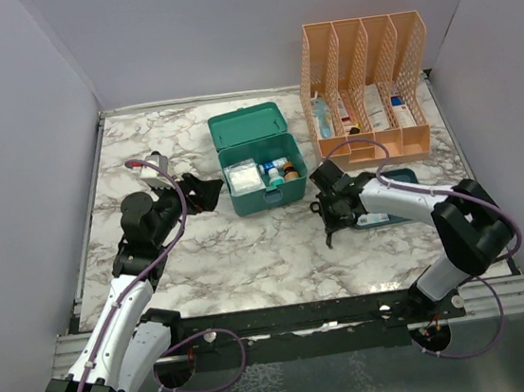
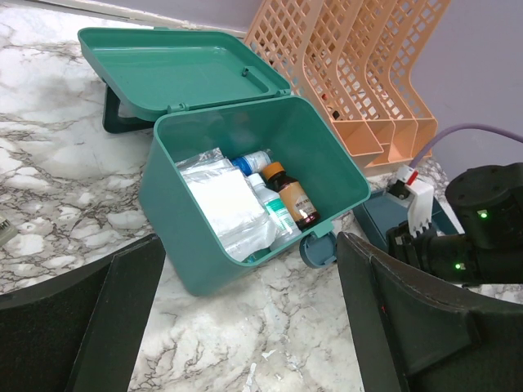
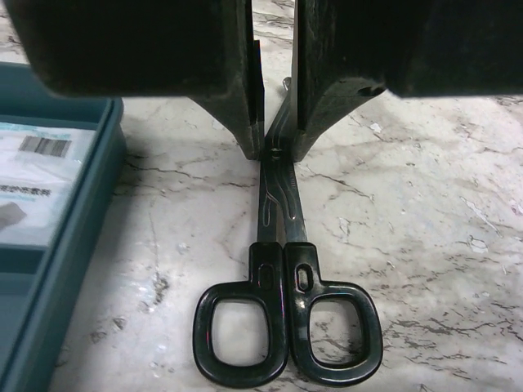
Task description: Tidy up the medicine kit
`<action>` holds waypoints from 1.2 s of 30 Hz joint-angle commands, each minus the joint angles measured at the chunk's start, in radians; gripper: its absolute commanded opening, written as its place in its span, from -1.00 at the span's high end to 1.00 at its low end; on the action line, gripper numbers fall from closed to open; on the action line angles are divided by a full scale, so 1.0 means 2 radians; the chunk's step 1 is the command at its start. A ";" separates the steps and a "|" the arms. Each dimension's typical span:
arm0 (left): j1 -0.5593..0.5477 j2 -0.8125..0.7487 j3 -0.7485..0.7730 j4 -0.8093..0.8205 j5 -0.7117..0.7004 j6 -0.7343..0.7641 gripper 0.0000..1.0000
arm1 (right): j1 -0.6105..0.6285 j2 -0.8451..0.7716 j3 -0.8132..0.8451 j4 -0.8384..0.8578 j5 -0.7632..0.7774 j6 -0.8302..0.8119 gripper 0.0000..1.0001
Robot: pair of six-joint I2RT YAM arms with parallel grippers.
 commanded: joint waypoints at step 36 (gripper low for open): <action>-0.002 -0.008 -0.003 0.012 -0.001 -0.003 -0.78 | -0.164 -0.157 -0.048 -0.023 0.162 0.355 0.72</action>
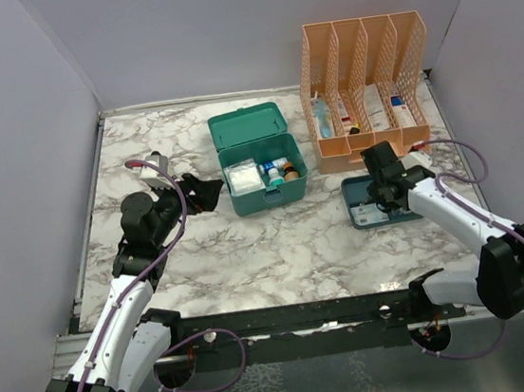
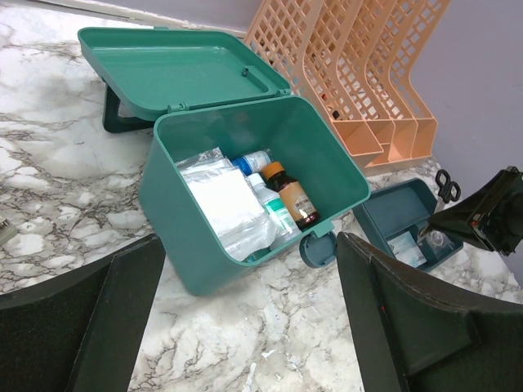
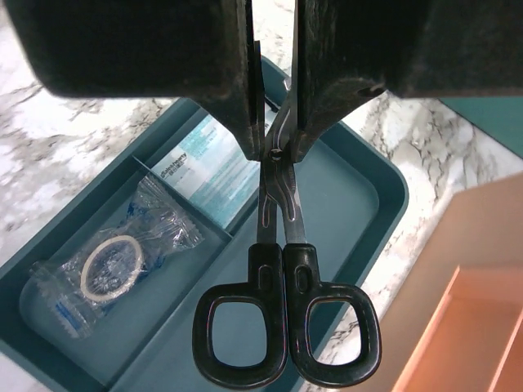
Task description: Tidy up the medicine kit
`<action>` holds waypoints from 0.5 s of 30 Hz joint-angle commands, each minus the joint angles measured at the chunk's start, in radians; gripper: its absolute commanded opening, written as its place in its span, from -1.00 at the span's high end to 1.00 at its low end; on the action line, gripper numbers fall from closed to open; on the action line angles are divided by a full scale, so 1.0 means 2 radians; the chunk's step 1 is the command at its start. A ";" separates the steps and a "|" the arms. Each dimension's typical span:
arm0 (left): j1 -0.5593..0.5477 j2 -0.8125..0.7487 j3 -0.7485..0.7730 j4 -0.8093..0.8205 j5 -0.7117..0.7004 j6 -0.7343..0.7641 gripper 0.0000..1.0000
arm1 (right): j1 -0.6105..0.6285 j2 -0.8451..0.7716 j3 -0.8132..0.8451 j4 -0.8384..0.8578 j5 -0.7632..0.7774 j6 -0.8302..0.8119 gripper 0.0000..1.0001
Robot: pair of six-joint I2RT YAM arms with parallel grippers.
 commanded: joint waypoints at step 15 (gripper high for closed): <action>-0.001 -0.015 -0.002 0.008 -0.006 0.000 -0.78 | -0.062 0.112 0.039 0.008 -0.075 0.184 0.73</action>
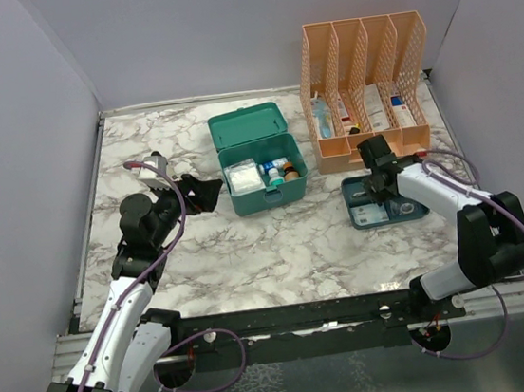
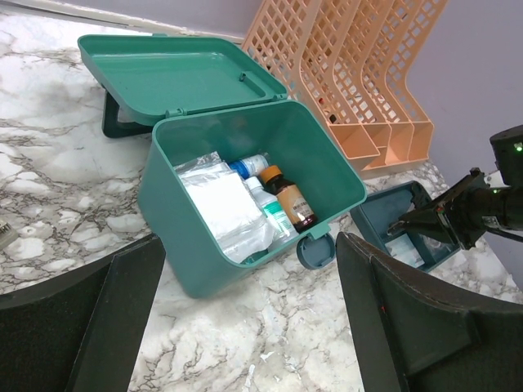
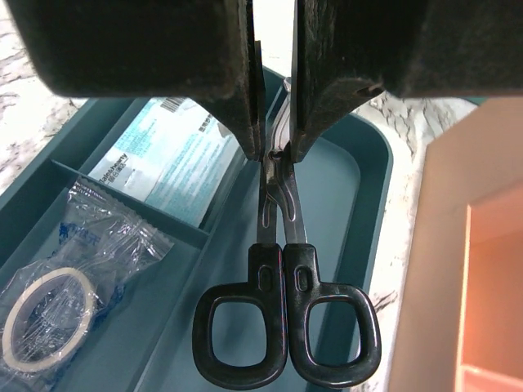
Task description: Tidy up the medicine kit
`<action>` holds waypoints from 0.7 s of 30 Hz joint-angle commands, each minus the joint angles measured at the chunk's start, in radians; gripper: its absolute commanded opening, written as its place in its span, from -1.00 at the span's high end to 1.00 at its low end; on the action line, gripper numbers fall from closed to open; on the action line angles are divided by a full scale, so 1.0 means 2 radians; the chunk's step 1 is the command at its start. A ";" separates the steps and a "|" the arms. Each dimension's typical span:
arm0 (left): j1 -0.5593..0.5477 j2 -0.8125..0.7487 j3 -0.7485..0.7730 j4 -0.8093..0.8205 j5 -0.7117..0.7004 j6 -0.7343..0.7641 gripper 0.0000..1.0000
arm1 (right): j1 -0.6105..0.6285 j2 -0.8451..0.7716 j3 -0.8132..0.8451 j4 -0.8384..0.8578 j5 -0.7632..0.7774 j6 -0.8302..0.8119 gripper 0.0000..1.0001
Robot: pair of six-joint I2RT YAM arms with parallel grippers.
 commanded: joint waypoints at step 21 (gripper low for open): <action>-0.129 0.094 0.146 -0.031 0.063 0.099 -0.61 | -0.059 0.003 0.018 0.026 -0.034 -0.057 0.23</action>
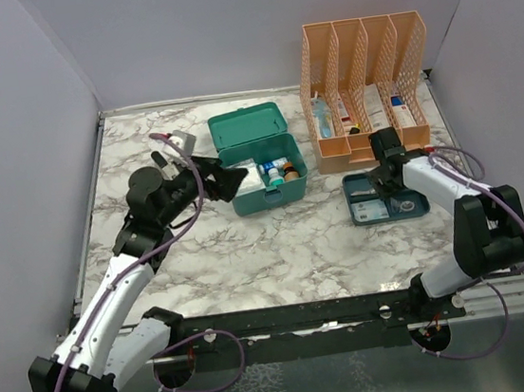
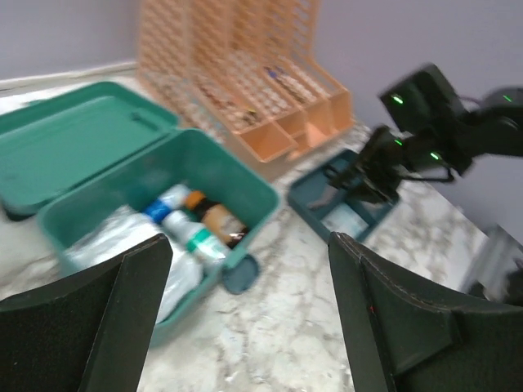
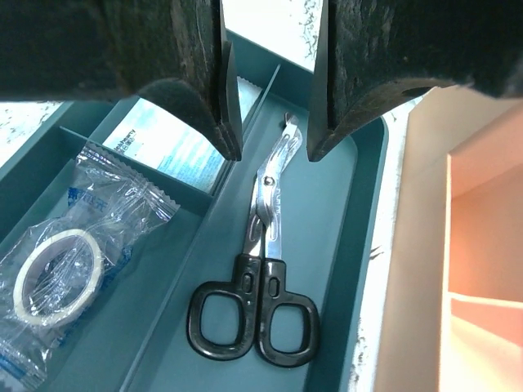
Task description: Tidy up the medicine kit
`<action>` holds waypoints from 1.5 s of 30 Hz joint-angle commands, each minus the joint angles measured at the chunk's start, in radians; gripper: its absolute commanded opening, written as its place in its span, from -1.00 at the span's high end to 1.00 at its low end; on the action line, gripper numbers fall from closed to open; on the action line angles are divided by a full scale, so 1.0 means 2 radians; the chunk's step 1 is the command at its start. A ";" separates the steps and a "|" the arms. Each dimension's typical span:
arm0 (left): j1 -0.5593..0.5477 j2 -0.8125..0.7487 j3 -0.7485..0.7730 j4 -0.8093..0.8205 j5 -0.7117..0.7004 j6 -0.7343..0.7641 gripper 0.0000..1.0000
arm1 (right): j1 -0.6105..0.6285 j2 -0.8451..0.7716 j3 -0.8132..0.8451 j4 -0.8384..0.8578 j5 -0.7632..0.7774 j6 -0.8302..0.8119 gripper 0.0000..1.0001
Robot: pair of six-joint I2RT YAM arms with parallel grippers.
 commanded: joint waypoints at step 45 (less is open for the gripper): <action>-0.298 0.742 0.515 0.013 0.006 0.308 0.03 | -0.197 -0.203 -0.049 -0.059 -0.093 -0.265 0.35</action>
